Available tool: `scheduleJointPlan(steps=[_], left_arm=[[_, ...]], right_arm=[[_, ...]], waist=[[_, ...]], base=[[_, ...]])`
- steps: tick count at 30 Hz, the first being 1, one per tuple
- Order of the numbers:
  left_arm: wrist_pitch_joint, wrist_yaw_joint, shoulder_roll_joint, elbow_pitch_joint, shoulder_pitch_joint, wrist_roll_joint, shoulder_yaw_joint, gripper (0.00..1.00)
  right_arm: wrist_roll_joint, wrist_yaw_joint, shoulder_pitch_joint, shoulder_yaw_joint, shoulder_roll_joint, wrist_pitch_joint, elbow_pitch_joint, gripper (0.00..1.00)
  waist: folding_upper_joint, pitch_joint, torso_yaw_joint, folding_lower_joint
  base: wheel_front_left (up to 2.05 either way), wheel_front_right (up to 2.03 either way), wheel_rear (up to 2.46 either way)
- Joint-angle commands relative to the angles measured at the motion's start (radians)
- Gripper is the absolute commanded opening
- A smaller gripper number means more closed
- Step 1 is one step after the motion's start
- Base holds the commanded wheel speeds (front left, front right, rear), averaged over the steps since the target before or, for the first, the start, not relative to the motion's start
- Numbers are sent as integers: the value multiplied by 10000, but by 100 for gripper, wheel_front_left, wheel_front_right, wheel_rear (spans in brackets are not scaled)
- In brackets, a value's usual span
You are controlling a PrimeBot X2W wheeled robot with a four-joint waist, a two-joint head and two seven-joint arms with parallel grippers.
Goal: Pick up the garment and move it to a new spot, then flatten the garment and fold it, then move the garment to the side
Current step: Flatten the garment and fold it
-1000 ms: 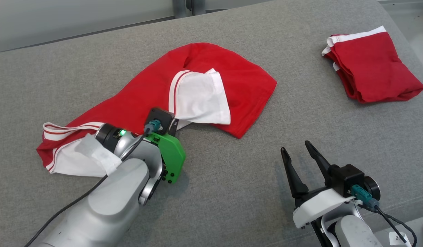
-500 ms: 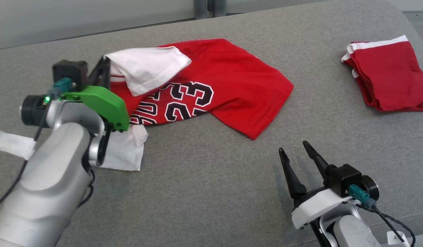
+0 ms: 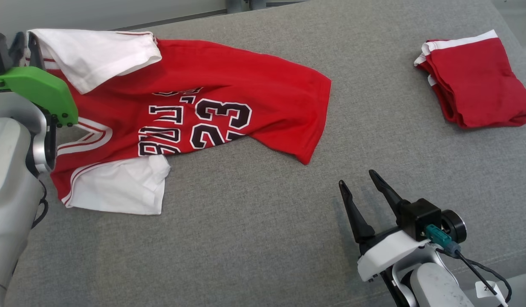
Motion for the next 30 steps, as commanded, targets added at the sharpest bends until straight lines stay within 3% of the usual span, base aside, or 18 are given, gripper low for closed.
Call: scheduleJointPlan(steps=[1, 12, 17, 21, 24, 30], left_arm=[[-46, -88, -8, 161, -166, -119, 31, 100], [-1349, -180, -1011, 568, 926, -1203, 872, 100], [-1887, -222, -1485, -631, 2200, -1161, 1293, 100], [-1913, -221, -1884, -2311, 3467, -387, 1986, 100], [-1905, -503, -2352, -3610, 4597, 275, 2675, 100], [-1899, -1542, -3308, -5317, 6398, 1462, 4104, 100]], right_arm=[[-102, -4, -98, -11, -8, 39, -46, 100], [-326, -6, 282, -477, -12, 232, -230, 100], [-520, -4, 529, -858, -12, 393, -445, 100], [-531, -4, 649, -1050, -9, 496, -620, 100], [-467, -4, 704, -1122, -11, 550, -713, 100], [-338, -4, 782, -1086, -12, 617, -687, 100]], waist=[[0, 68, -69, 0], [0, -337, 909, 0], [0, -590, 1531, 0], [0, -757, 1887, 0], [0, -862, 2108, 0], [0, -1044, 2313, 0]], base=[[0, 0, 0], [0, 0, 0], [0, 0, 0], [0, 0, 0], [0, 0, 0], [0, 0, 0]])
